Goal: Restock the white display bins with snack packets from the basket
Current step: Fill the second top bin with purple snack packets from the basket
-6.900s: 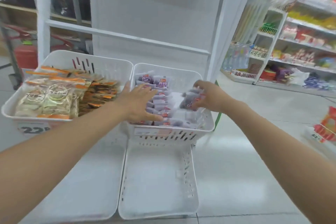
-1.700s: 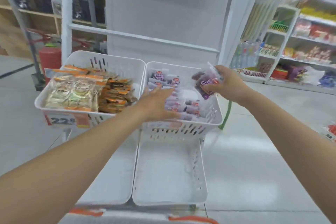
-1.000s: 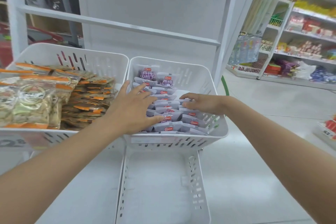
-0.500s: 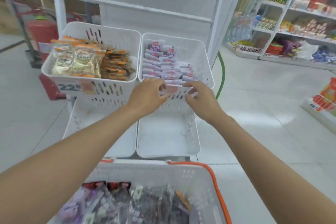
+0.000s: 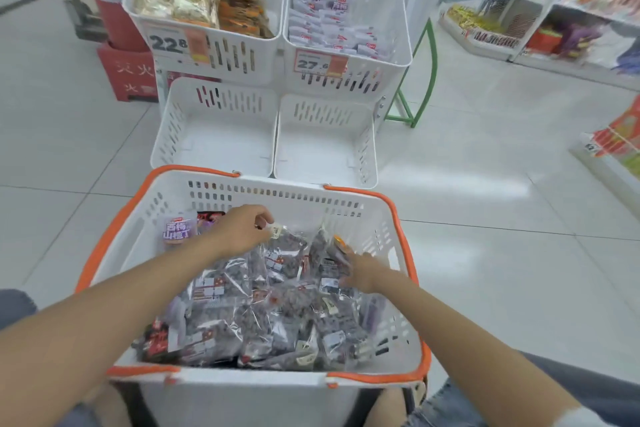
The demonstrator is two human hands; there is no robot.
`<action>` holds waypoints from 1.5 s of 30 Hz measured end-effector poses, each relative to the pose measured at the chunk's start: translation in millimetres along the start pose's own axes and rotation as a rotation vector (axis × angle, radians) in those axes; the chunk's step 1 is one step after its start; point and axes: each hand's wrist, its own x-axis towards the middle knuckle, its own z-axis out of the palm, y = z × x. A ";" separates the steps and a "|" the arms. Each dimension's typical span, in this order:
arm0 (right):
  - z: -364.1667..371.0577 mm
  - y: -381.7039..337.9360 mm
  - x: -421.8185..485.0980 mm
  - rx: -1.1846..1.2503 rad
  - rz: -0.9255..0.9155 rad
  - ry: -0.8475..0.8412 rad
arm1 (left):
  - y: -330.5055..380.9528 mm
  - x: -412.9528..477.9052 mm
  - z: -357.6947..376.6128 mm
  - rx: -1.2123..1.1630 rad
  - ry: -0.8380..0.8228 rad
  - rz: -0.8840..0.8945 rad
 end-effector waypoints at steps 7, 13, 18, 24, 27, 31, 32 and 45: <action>-32.5 2.6 -15.9 0.636 -0.018 0.362 | 14.3 -11.1 17.3 -0.121 -0.054 0.027; -69.5 -18.3 -47.6 1.486 -0.328 -0.224 | 47.0 -10.5 46.2 -0.338 -0.014 0.025; -27.8 10.0 -23.6 0.006 -0.196 -0.173 | 20.0 -2.1 36.0 -0.625 -0.053 -0.288; 0.4 15.3 -14.7 -0.258 -0.234 -0.053 | -4.1 -6.5 31.6 -0.633 -0.092 -0.342; -38.4 8.4 -18.9 0.237 -0.264 0.202 | -6.6 -6.9 28.8 -0.573 -0.052 -0.309; -65.1 -32.8 -34.5 0.936 -0.349 0.460 | 5.6 -6.0 28.5 -0.869 -0.214 -0.348; -66.9 -45.2 -37.1 1.033 -0.385 0.460 | 10.2 -4.8 30.1 -1.010 -0.271 -0.364; -84.0 -68.3 -42.8 1.262 -0.306 0.732 | 28.8 -7.5 5.7 -1.334 -0.190 -0.372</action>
